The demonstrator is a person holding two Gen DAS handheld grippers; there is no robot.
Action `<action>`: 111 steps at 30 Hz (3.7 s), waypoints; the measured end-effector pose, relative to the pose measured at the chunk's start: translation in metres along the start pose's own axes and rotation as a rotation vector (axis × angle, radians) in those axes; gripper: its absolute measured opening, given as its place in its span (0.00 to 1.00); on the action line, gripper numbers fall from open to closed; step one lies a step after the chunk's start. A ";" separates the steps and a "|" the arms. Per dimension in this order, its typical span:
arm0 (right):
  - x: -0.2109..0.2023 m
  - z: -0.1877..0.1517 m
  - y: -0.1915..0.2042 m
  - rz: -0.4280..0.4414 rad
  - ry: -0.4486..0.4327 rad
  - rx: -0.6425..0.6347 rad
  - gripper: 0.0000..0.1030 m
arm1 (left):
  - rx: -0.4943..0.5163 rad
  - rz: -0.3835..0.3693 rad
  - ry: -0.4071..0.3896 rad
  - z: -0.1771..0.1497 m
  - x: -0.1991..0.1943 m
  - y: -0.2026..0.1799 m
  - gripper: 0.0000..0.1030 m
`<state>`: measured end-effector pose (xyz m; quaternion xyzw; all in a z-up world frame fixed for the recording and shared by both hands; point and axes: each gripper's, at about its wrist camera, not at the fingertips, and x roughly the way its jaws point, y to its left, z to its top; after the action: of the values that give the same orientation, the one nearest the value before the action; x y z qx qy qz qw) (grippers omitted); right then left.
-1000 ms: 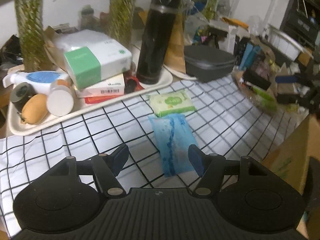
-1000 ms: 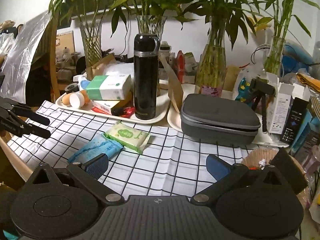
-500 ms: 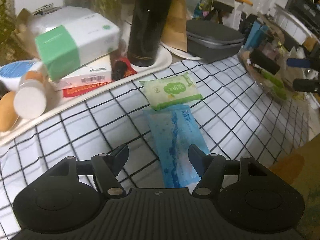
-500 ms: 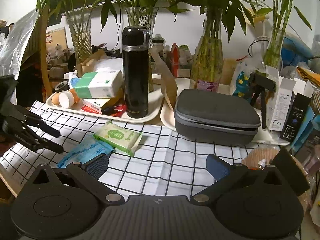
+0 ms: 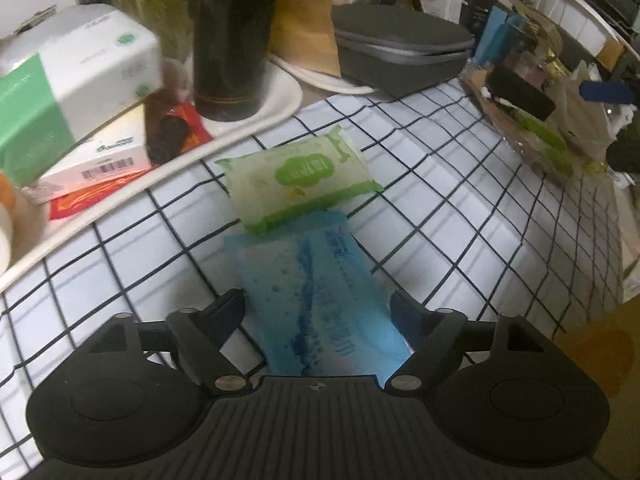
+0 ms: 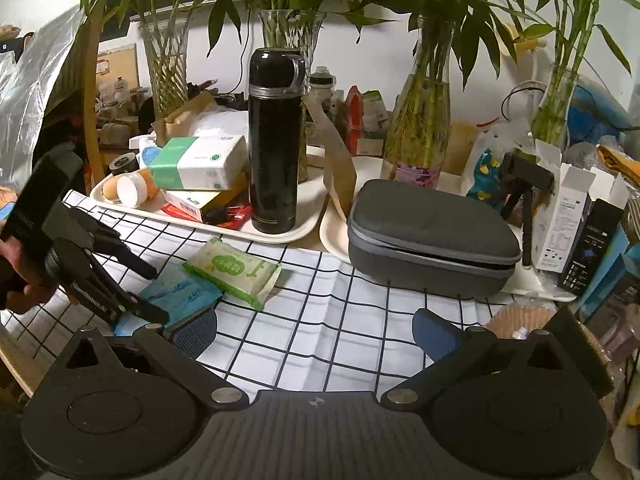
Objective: Organize soft objects
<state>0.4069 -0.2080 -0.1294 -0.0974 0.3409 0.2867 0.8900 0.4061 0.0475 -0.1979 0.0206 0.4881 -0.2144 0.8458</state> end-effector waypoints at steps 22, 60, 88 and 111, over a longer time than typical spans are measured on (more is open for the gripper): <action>0.003 0.002 0.009 0.000 0.001 -0.032 1.00 | 0.067 0.201 -0.052 -0.009 -0.001 0.005 0.67; 0.053 0.006 0.021 0.097 -0.033 -0.155 1.00 | -0.166 0.395 -0.360 -0.077 -0.170 0.006 0.60; 0.156 0.007 0.054 0.240 0.000 -0.337 0.90 | -0.148 0.324 -0.283 -0.077 -0.148 0.013 0.60; 0.172 0.017 0.068 0.330 0.018 -0.363 0.81 | -0.134 0.323 -0.265 -0.074 -0.142 0.013 0.60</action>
<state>0.4808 -0.0700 -0.2292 -0.2013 0.3029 0.4840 0.7959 0.2890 0.1261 -0.1204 0.0140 0.3761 -0.0443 0.9254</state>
